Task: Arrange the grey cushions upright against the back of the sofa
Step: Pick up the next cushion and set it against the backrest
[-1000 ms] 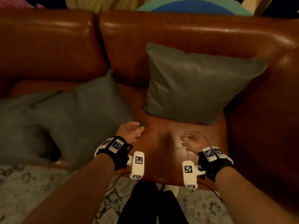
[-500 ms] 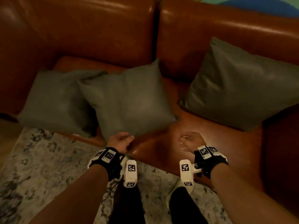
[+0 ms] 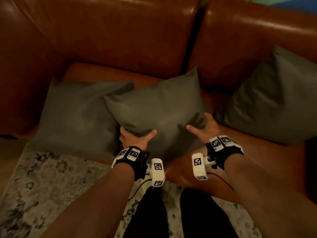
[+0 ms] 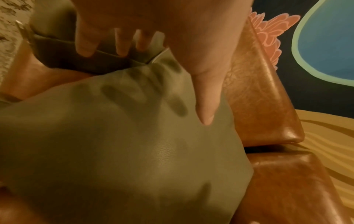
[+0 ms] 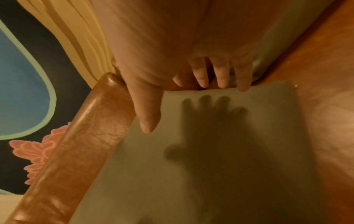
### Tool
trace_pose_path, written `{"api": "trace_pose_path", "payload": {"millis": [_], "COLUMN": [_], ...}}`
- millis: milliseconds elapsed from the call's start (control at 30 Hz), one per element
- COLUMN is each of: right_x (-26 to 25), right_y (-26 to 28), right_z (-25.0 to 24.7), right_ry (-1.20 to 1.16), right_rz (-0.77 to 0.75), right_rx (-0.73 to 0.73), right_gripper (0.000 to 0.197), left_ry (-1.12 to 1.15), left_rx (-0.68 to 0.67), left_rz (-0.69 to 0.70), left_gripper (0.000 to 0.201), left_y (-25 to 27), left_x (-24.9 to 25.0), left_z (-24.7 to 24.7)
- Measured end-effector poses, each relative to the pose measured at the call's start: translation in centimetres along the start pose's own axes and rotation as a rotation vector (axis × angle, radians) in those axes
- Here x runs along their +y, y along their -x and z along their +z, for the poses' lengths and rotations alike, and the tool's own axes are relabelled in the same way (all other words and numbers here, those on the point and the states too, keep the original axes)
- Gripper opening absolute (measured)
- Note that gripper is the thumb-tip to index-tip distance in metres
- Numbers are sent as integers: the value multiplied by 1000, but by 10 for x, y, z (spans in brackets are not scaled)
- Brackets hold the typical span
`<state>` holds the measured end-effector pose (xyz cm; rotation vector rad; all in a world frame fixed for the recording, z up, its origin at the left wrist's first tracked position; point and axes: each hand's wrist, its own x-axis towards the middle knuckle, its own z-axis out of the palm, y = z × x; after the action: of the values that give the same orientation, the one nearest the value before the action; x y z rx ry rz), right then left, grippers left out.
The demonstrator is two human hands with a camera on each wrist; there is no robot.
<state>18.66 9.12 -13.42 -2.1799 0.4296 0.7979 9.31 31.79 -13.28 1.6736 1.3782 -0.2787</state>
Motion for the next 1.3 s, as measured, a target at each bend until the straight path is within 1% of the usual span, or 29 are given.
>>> {"api": "trace_pose_path", "payload": {"millis": [33,67,200,333,433,500,600,700,800,867,933,1000,1067,1100,1167,1233,1300], "right_x": [-5,-11,-30,-39,-39,-37,-31,-27,-26,-28,-32,-37,-39,-39,-36,-31,-26], "right_y": [-8,-15,-48,-76,-92,-99,-106,-101,-88,-76,-65,-59,-63,-68,-81,-92,-98], "right_z": [0,-1,-7,-9,-7,-5,-6,-13,-23,-28,-32,-32,-30,-28,-22,-13,-3], "right_ry": [4,18,152,276,319,282,116,-41,-141,-230,-328,-402,-420,-427,-455,-519,-562], "right_rz": [-5,-19,-20,-44,-56,-88,-142,-190,-218,-252,-289,-306,-333,-347,-336,-268,-193], "right_rx": [-1,-9,-76,-164,-215,-234,-256,-257,-168,-49,84,205,352,421,489,507,524], "right_gripper": [122,132,137,147,149,150,152,155,163,164,159,154,153,154,154,153,152], "left_ry": [7,7,-30,-88,-91,-63,-23,25,46,17,-19,-27,-17,-25,-52,-51,8], "left_rx": [-1,-6,-29,14,36,29,5,-32,-89,-119,-139,-191,-242,-263,-294,-302,-295], "left_rz": [-6,-13,-40,-43,-38,10,97,177,342,483,611,711,779,801,805,751,654], "left_gripper": [137,140,146,153,153,153,155,153,151,152,153,152,153,153,153,156,158], "left_y": [-3,-6,-17,-30,-36,-38,-39,-31,-23,-23,-28,-34,-46,-56,-78,-96,-106], "left_x": [4,7,24,25,28,32,41,59,88,112,138,157,169,172,171,165,159], "left_z": [3,7,22,36,41,44,47,46,39,32,28,28,30,34,42,52,60]}}
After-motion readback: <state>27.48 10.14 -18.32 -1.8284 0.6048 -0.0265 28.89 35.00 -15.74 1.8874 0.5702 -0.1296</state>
